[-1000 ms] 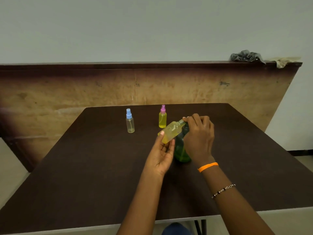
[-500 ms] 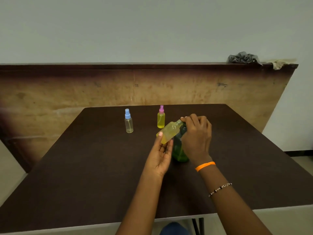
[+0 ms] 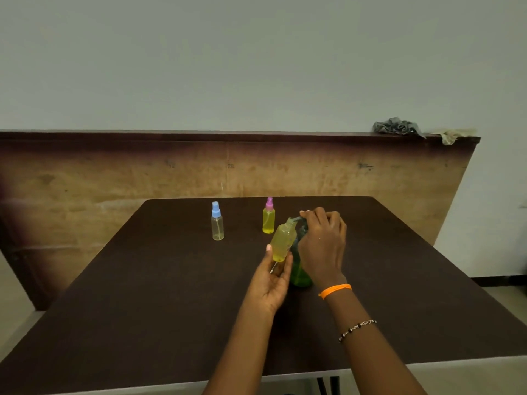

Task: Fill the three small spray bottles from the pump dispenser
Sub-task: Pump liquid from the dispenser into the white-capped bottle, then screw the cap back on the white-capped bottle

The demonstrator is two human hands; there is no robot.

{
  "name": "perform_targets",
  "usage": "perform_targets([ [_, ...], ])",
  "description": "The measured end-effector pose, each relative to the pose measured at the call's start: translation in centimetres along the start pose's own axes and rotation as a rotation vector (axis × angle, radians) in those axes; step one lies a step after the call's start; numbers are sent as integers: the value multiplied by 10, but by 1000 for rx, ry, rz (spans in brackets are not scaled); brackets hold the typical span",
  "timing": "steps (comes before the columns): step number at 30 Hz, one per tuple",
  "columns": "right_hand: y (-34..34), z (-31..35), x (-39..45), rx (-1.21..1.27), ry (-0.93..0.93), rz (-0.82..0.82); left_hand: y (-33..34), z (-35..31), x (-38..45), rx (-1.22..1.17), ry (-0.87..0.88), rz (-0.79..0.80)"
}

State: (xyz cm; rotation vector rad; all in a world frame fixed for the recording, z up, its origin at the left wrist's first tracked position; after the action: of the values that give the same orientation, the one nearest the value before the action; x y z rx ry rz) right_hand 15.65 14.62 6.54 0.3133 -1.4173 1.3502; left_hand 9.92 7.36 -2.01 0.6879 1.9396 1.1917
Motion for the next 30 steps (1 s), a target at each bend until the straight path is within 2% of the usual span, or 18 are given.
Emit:
perform_targets([
  [8, 0, 6, -9, 55, -24, 41, -14, -5, -9, -7, -65, -24],
  [14, -24, 15, -16, 256, -29, -113, -20, -23, -15, -29, -37, 16],
  [16, -26, 19, -22, 361, -43, -114, -21, -30, -17, -36, -21, 30],
  [20, -1, 33, -45, 441, -59, 89, -32, -52, -26, -68, 38, 32],
  [23, 27, 39, -62, 429, -69, 337, -44, -62, -29, -96, 53, 21],
  [27, 69, 40, -90, 232, -55, 665, -53, -66, -32, -104, 59, 9],
  [30, 81, 41, -103, 72, -68, 724, -57, -66, -32, -97, 60, 3],
])
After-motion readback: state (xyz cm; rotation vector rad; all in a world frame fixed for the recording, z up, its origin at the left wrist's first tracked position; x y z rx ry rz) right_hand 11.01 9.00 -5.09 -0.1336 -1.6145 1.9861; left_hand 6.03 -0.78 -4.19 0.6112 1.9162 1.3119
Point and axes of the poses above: each hand's wrist, its own x-axis towards the middle knuckle, its own y-axis out of the palm, z = x × y, the point moved 5 cm from there along x, towards the middle knuckle, and after that the axes turned 1 degree about x, right-handed, at the moved point
